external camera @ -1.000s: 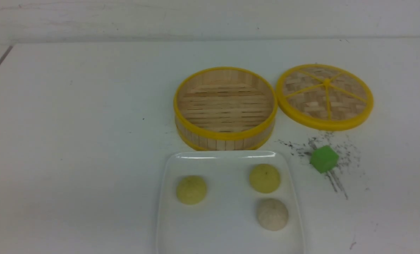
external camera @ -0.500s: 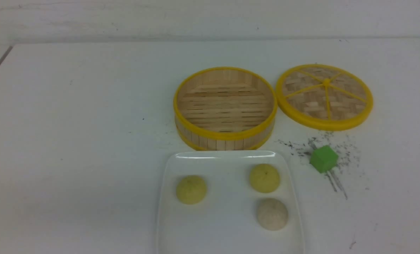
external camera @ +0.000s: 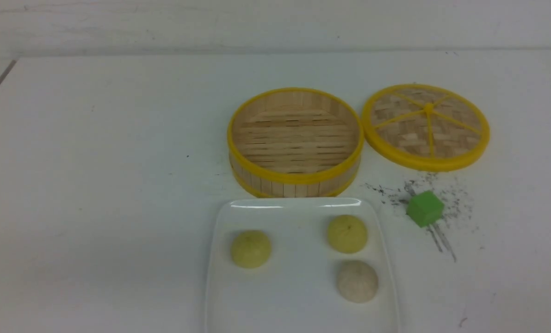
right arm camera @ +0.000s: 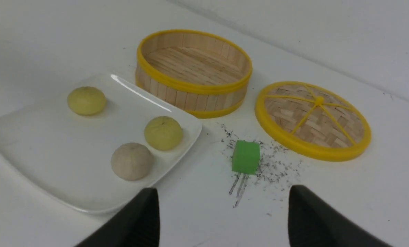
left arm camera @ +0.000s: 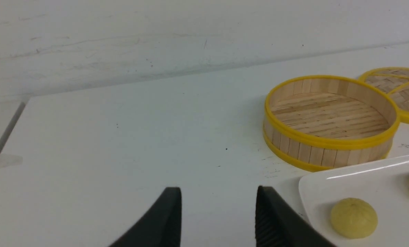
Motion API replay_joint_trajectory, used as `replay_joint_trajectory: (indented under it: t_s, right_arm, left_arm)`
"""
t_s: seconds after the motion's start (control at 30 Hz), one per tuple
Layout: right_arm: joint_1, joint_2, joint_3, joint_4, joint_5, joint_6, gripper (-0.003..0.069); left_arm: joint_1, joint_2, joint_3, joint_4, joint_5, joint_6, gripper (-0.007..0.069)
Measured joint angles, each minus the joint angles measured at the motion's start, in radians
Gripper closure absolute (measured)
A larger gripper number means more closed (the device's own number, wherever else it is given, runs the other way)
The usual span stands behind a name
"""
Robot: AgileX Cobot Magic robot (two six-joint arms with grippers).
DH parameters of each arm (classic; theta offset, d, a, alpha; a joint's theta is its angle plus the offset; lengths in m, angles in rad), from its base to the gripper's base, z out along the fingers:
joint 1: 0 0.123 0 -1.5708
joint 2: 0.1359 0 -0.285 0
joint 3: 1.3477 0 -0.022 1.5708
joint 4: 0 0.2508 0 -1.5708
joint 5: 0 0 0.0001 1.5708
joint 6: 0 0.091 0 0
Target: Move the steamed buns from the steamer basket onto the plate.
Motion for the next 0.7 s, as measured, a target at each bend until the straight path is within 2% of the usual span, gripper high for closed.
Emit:
replay_joint_trajectory:
  t_s: [0.23, 0.7]
  right_arm:
    - [0.0, 0.002, 0.094, -0.074, -0.174, 0.005, 0.0165]
    - [0.0, 0.002, 0.097, -0.079, -0.191, 0.006, 0.0165]
  left_arm:
    - [0.0, 0.0, 0.018, 0.033, -0.007, -0.001, 0.0302]
    - [0.0, 0.0, 0.065, 0.069, -0.174, -0.021, 0.0307]
